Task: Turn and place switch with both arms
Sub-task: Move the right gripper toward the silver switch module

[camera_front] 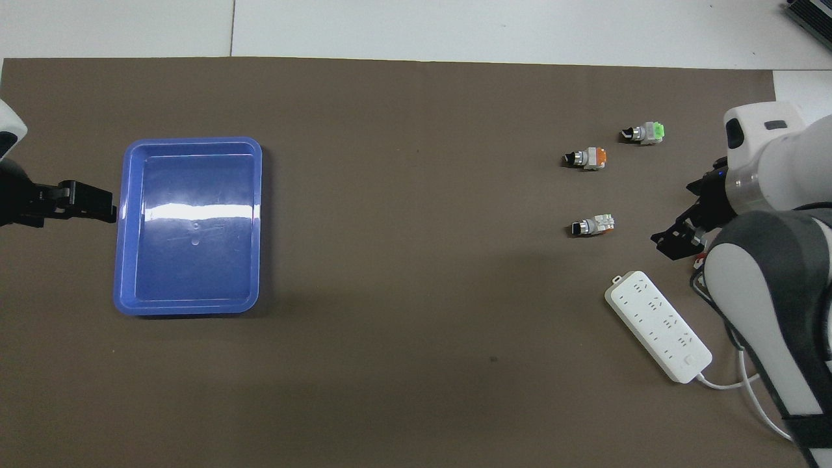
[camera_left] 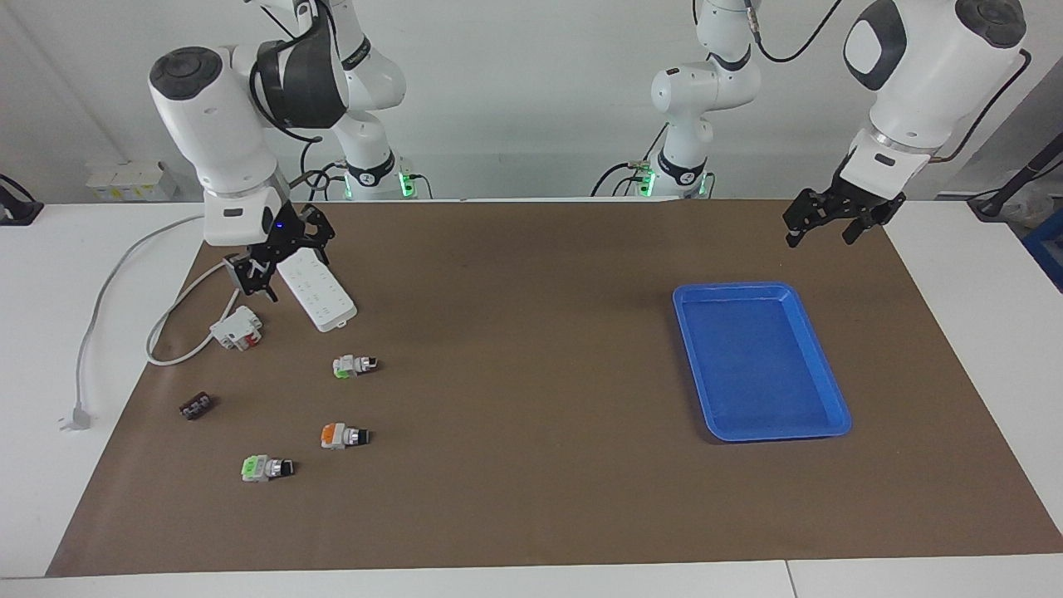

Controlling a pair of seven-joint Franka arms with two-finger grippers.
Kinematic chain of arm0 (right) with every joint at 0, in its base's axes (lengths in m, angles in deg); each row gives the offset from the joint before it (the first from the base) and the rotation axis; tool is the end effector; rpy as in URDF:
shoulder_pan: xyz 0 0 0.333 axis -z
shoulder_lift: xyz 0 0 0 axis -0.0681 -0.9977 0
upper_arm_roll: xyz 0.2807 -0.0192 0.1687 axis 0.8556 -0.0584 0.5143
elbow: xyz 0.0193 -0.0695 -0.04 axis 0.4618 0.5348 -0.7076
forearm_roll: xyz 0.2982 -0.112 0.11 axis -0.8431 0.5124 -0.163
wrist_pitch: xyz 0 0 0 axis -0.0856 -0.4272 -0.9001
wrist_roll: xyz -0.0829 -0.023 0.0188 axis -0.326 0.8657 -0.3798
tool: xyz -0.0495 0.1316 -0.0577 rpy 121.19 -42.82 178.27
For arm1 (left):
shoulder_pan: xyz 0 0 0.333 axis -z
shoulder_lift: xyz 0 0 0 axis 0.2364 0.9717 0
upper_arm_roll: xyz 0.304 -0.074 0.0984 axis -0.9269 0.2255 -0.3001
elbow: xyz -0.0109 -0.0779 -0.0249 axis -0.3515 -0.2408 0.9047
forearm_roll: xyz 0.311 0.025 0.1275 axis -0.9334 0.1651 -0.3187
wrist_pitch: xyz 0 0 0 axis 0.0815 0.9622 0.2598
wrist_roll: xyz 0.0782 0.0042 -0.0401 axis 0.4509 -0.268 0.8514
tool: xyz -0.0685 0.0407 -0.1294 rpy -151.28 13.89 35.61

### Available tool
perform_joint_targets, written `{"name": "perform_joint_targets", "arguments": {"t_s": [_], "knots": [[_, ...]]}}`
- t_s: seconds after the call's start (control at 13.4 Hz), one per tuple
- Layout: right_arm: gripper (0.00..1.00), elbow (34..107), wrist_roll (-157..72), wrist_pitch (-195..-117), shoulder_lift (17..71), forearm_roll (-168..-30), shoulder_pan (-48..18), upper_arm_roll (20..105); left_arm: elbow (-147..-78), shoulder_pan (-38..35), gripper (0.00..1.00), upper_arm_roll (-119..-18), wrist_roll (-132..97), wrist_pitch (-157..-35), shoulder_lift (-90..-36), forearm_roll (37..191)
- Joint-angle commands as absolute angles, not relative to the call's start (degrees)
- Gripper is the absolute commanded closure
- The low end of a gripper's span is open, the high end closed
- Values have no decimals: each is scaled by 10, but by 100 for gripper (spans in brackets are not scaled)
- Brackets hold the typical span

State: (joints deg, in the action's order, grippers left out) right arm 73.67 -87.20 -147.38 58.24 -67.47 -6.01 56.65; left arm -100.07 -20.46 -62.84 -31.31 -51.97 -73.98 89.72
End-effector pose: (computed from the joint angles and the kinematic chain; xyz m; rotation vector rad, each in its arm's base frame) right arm 0.5130 0.0264 0.4876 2.7481 1.4822 0.0108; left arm 0.4935 -0.0202 0.5640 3.1253 -0.0004 -0.0134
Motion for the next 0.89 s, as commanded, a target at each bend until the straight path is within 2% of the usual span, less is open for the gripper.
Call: {"name": "perform_joint_targets", "arguments": {"t_s": [0.0, 0.37, 0.6, 0.67, 0.82], "knots": [[0, 768, -1023, -1515, 570, -675, -59, 568, -1015, -210, 0, -626, -311, -515, -755, 900], [0, 784, -1253, -1620, 521, -676, -59, 568, -1015, -210, 0, -626, -311, -516, -755, 900], [0, 795, -1318, -1645, 493, -676, -57, 568, -1015, -210, 0, -626, -311, -515, -755, 900], [6, 796, -1343, -1654, 479, -681, -57, 568, -1014, -210, 0, -626, -311, -514, -755, 900], [9, 798, -1369, -1671, 459, -719, -48, 567, -1013, -208, 0, -626, -311, -516, -758, 900]]}}
